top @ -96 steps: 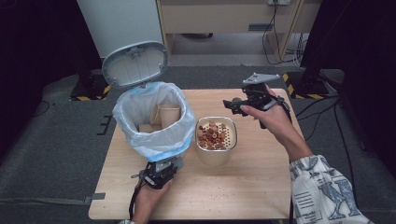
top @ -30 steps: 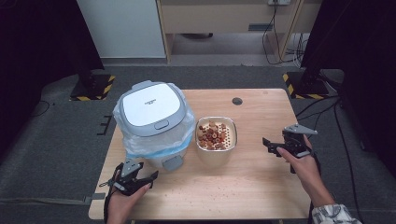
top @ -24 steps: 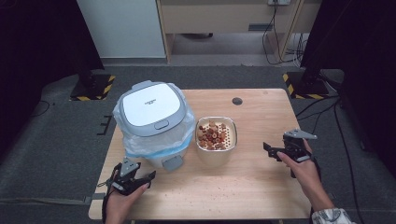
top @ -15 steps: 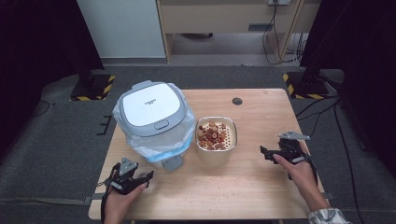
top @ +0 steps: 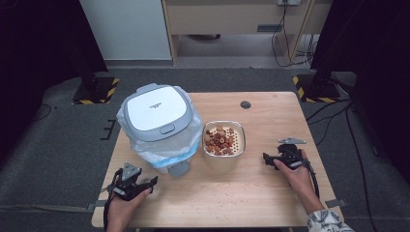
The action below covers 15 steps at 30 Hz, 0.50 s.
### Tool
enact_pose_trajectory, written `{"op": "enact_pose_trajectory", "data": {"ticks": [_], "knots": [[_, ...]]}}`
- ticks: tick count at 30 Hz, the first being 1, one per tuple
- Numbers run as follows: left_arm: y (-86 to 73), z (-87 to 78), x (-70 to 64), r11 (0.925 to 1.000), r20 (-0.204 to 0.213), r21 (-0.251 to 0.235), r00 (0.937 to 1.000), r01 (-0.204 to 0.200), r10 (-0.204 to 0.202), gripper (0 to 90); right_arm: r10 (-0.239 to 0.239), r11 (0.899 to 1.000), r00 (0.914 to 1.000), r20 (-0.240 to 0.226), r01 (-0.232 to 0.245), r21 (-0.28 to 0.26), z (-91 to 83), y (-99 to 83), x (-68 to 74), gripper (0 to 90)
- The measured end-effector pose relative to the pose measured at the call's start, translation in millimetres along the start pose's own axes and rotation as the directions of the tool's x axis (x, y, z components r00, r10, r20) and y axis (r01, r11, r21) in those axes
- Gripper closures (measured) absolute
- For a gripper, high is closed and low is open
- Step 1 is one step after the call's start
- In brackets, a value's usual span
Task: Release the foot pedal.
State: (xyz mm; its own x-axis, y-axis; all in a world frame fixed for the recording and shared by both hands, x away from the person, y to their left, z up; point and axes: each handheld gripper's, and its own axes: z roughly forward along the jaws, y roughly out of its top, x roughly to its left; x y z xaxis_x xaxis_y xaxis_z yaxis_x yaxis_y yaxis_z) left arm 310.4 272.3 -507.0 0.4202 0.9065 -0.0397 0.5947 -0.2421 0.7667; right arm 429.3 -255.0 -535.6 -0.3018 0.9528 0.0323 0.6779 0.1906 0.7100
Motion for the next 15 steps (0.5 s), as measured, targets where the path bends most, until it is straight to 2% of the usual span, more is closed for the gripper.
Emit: {"op": "enact_pose_trajectory", "data": {"ticks": [1,2,5,10,15], "knots": [[0.1,-0.1,0.0,1.0000,0.000,0.002,1.0000,-0.005,0.005,24.9,0.003,1.000,0.9999,0.012,-0.003,0.008,2.1,-0.5,2.4,5.4],[0.1,-0.1,-0.3,1.0000,0.000,0.002,1.0000,-0.006,0.006,24.9,-0.014,1.000,0.9994,0.031,0.014,0.006,3.6,-0.5,5.0,5.1],[0.4,0.0,-0.8,1.0000,0.004,-0.005,1.0000,-0.001,0.001,24.9,-0.010,1.000,0.9992,0.038,0.010,-0.002,7.1,0.7,13.6,3.4],[0.3,-0.4,-0.9,1.0000,0.005,-0.004,1.0000,0.003,-0.003,24.9,-0.037,0.999,0.9993,0.011,0.037,0.008,8.5,0.8,30.2,0.6],[-0.2,-0.7,-0.7,1.0000,0.006,-0.008,1.0000,0.005,-0.005,24.9,-0.034,0.999,0.9994,0.008,0.034,0.010,7.9,0.3,31.8,0.5]]}}
